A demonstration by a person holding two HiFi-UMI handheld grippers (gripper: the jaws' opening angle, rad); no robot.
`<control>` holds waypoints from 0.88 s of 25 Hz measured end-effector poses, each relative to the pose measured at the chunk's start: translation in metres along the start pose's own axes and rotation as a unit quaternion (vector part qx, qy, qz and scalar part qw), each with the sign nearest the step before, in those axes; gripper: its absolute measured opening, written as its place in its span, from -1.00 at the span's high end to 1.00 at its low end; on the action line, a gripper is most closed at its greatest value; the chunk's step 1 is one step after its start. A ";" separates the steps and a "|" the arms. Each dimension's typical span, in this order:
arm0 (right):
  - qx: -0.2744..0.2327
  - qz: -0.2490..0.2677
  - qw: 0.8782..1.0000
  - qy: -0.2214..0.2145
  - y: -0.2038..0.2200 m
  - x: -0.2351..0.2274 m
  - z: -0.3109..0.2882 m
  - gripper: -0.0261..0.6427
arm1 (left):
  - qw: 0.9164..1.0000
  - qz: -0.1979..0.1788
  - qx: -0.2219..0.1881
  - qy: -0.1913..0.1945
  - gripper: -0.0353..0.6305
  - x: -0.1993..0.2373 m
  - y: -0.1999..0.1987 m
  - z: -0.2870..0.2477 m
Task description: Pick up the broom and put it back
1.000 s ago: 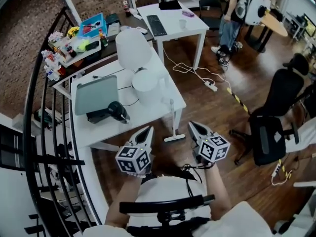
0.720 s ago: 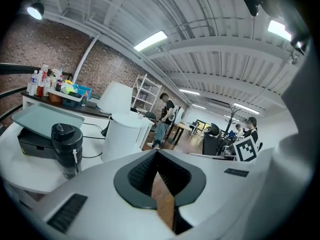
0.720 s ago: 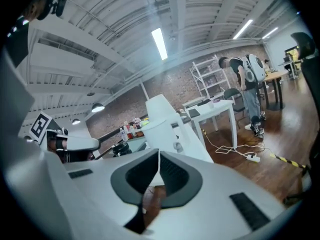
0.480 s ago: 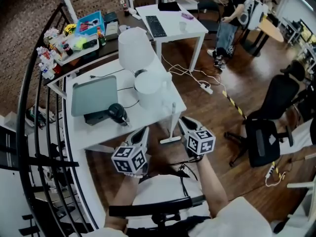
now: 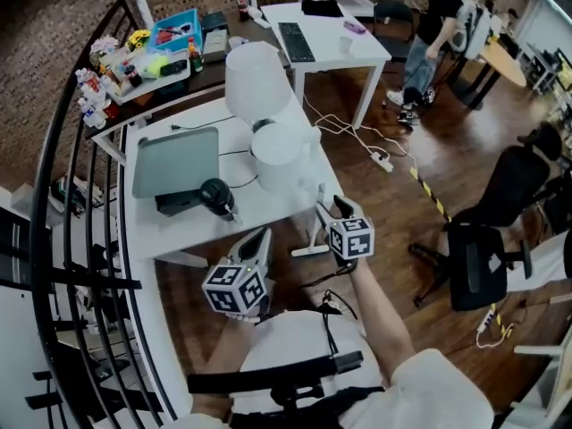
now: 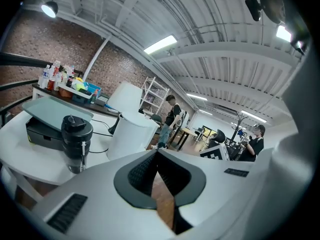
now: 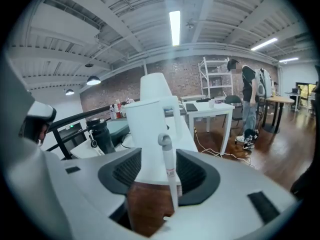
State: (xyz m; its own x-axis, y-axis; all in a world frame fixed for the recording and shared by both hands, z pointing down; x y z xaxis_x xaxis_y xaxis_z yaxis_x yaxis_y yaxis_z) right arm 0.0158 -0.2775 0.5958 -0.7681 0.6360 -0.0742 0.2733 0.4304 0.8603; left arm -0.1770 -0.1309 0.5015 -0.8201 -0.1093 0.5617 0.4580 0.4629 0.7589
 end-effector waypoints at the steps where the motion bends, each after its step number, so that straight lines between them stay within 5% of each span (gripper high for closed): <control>1: 0.002 0.006 1.000 0.002 0.002 -0.001 -0.005 0.18 | 1.000 0.001 -0.001 -0.003 0.93 0.000 0.001 0.001; 13: 0.036 0.015 0.999 0.013 0.020 -0.012 -0.058 0.22 | 0.999 0.019 -0.020 -0.030 0.93 0.010 0.003 0.013; 22: 0.037 0.027 0.998 0.032 0.021 -0.012 -0.070 0.52 | 0.998 0.030 -0.019 -0.046 0.93 0.016 0.005 0.022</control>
State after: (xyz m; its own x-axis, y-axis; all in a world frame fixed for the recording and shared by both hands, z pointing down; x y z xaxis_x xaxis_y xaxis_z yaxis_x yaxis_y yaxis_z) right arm -0.0094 -0.3209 0.6497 -0.7858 0.6185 0.0052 0.3552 0.4444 0.8224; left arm -0.1953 -0.1114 0.5071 -0.8183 -0.0016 0.5748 0.5180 0.4316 0.7385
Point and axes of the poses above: the fingertips, and each gripper's own axes: z backward along the fingers, x to its left, y out of its underside, the point moved 7 cm from there along z, backward along the fingers, and after that the axes turned 6 degrees about z, right-handed, at the moved point
